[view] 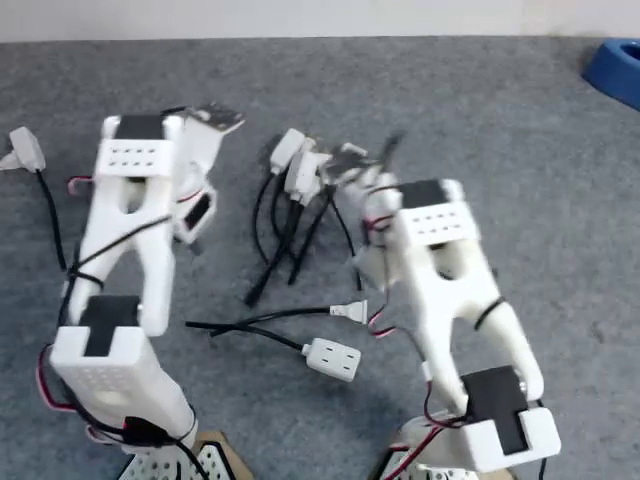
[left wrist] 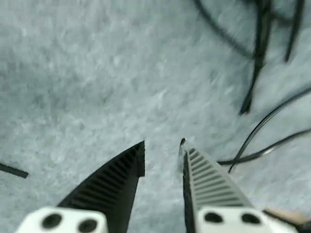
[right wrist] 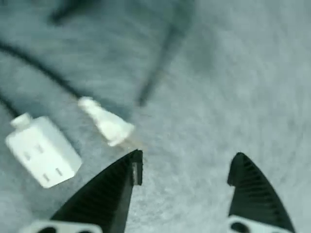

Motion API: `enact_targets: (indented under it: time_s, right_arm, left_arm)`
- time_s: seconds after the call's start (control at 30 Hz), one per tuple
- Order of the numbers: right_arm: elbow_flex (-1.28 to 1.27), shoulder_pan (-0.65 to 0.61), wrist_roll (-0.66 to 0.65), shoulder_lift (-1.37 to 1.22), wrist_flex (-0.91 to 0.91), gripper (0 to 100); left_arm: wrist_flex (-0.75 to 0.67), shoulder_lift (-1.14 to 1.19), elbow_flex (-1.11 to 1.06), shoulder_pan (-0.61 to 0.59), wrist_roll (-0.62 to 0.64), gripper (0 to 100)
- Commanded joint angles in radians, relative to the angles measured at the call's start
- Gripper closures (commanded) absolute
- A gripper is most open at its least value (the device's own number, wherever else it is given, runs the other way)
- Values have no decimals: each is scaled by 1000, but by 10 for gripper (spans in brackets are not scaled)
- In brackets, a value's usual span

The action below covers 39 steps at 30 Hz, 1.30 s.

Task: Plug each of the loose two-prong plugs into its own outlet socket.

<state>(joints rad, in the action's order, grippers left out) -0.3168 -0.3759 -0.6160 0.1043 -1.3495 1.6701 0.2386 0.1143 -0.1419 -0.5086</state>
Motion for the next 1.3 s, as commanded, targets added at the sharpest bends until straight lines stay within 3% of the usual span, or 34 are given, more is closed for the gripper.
enact_targets:
  time_s: [0.0, 0.13, 0.23, 0.57, 0.83, 1.13, 1.27]
  right_arm:
    - [45, -81, -186, 12, -18, 732]
    - [-15, -142, -410, 21, -82, 732]
    - [-35, -176, -468, 19, -82, 732]
    - [-331, -229, -459, 19, 245, 735]
    - [-346, -265, -396, 18, 311, 735]
    - [-421, -265, -347, 15, 381, 738]
    - [-453, -265, -345, 10, 463, 844]
  left_arm:
    - [-3, -54, -70, -128, -155, 860]
    - [-46, -54, -99, -254, -265, 860]
    - [-78, -50, -99, -335, -299, 860]
    - [-117, -44, -104, -472, -400, 860]
    - [-210, -44, -216, -473, -405, 860]
    - [-209, -45, -219, -476, -405, 860]
    - [-209, -45, -220, -478, -405, 860]
